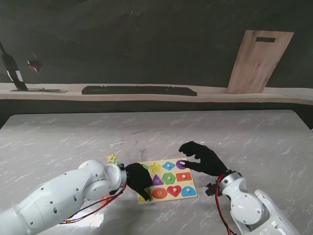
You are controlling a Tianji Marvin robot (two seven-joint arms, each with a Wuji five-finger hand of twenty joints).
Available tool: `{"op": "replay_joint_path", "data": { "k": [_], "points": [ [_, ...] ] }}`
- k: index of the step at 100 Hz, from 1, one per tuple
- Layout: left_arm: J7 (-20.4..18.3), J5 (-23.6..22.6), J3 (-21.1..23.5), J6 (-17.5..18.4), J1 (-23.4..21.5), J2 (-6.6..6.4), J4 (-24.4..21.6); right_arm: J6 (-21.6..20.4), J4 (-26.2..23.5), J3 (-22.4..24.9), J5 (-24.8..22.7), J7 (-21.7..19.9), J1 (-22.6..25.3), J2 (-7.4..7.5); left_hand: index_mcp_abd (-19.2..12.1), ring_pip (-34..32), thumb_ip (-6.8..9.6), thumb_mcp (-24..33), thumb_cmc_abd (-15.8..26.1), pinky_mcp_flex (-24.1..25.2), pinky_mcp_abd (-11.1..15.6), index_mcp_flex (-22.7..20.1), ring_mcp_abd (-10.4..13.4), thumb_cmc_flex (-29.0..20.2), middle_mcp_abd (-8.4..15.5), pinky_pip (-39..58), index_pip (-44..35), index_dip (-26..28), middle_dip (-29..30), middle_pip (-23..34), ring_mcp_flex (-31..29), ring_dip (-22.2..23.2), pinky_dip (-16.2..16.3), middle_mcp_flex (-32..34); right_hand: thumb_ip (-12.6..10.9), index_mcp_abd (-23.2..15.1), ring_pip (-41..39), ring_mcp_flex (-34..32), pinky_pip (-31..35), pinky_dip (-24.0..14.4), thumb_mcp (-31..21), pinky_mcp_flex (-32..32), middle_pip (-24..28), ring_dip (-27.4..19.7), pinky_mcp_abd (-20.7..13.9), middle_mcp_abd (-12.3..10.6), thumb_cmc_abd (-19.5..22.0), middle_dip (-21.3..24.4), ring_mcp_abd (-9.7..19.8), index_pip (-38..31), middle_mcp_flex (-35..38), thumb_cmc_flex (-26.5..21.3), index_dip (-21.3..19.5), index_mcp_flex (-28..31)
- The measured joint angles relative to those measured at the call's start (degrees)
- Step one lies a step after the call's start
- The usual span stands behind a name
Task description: Fit puzzle pieces into a puzzle board
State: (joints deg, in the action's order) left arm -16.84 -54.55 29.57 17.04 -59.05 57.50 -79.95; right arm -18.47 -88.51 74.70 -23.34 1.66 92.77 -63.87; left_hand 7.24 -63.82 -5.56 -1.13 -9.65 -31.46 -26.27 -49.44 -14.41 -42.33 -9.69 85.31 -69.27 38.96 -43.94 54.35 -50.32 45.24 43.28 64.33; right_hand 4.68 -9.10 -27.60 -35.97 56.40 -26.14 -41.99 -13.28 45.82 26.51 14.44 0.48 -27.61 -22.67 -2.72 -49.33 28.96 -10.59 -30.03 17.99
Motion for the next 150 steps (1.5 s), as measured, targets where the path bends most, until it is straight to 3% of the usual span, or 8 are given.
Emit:
{"op": "replay_joint_path", "data": {
  "k": [30,52,67,77,96,112,127,150],
  "points": [
    [2.03,-3.24,4.04,-0.13,-2.64,0.13,-0.54,-0.01,0.02,0.00,-0.01,0.02,-0.01,0.00,0.00,0.22,0.00,0.01,3.85,1.64,0.00,1.22,0.04,3.69,0.04,-0.42,2.28,0.03,0.00,-0.18,1.32,0.00,0.00,-1.63,0.00,0.00,0.00,0.00,0.00,0.00,0.00,0.01,0.00,0.00,0.00,0.00,0.01,0.00,0.00,0.00,0.00,0.00,-0.01,0.00],
    [6.86,-8.15,13.34,0.54,-8.65,0.54,-2.26,-0.20,0.09,0.00,-0.02,0.06,-0.05,-0.01,0.58,4.09,0.00,0.01,4.47,5.22,0.00,3.26,0.01,3.71,-1.13,-2.97,9.14,-2.38,1.21,-4.39,5.21,-0.16,0.00,-5.17,0.00,0.00,0.00,0.00,0.00,0.00,0.01,0.01,0.00,0.00,0.00,0.00,0.02,0.00,0.00,0.00,0.00,0.00,-0.02,0.01],
    [10.28,-13.29,20.07,1.86,-13.21,0.58,-4.43,-0.52,0.22,-0.03,-0.02,0.09,-0.16,-0.01,0.61,8.81,0.00,0.01,4.47,9.04,0.00,8.32,-0.02,3.55,-1.38,-5.73,18.61,-7.32,3.89,-9.83,8.63,-1.30,0.00,-10.50,0.00,0.00,-0.11,0.00,0.00,0.00,0.01,0.05,0.00,0.01,0.01,0.00,0.02,0.00,0.00,0.00,0.00,0.00,-0.02,0.01],
    [10.34,-13.09,24.90,2.06,-16.70,0.59,-6.67,-0.57,0.28,-0.07,-0.08,0.10,-0.23,-0.01,0.62,13.10,0.00,0.01,4.47,12.29,0.00,11.48,-0.03,3.35,-2.01,-7.89,23.41,-8.92,5.59,-13.35,12.55,-2.18,-0.59,-14.75,0.00,0.00,-0.13,0.00,0.00,0.00,0.01,0.06,0.00,0.02,0.01,0.00,0.02,0.00,0.00,0.00,0.00,0.00,-0.02,0.01],
    [10.80,-12.39,31.99,1.61,-22.87,0.73,-10.16,-0.51,0.30,-0.22,-0.34,0.10,-0.25,-0.01,0.62,19.82,0.00,-0.02,2.56,17.68,0.00,15.16,-0.06,-1.84,-2.68,-11.37,29.18,-10.92,9.25,-19.98,18.33,-3.83,-1.83,-21.71,0.00,0.00,-0.58,0.00,0.00,0.00,0.01,0.10,0.00,0.02,0.01,0.00,0.05,0.00,0.00,0.00,0.00,0.00,-0.02,0.01],
    [13.43,-17.14,36.89,2.02,-27.00,0.74,-12.01,-0.41,0.42,-0.61,-0.53,-0.06,-0.44,0.01,0.62,24.67,0.00,-0.01,1.56,20.27,0.00,18.71,-0.06,-4.00,-2.68,-14.20,33.02,-11.58,10.92,-23.72,21.81,-4.60,-3.34,-27.02,0.00,0.00,-0.59,0.00,0.00,0.00,0.01,0.11,0.00,0.03,0.01,0.00,0.55,0.00,0.00,0.01,0.00,0.00,-0.02,0.01],
    [13.62,-14.12,40.58,2.04,-30.14,0.74,-13.36,-0.22,0.68,-1.26,-0.64,-0.27,-0.86,0.03,0.63,27.85,0.00,-0.01,1.34,22.10,0.00,21.46,-0.01,-6.00,-2.68,-17.12,37.24,-12.91,13.05,-27.00,24.59,-5.42,-5.07,-31.29,0.00,0.00,-0.59,0.00,0.00,0.00,0.02,0.12,0.00,0.03,0.01,0.00,0.55,0.00,0.00,0.01,0.00,0.00,-0.02,0.01],
    [12.45,-8.68,45.43,1.75,-34.47,1.31,-14.99,0.22,0.95,-2.27,-1.20,-0.50,-1.50,0.05,0.64,28.41,0.00,0.90,-2.66,22.67,0.00,21.49,-0.01,-11.17,-2.68,-18.36,37.63,-13.40,15.05,-28.92,24.59,-5.83,-5.91,-32.95,0.00,0.00,-0.59,0.00,0.00,0.00,0.02,0.12,0.00,0.05,0.01,0.00,0.57,0.00,0.00,0.01,0.00,0.00,-0.02,0.01]
  ]
}}
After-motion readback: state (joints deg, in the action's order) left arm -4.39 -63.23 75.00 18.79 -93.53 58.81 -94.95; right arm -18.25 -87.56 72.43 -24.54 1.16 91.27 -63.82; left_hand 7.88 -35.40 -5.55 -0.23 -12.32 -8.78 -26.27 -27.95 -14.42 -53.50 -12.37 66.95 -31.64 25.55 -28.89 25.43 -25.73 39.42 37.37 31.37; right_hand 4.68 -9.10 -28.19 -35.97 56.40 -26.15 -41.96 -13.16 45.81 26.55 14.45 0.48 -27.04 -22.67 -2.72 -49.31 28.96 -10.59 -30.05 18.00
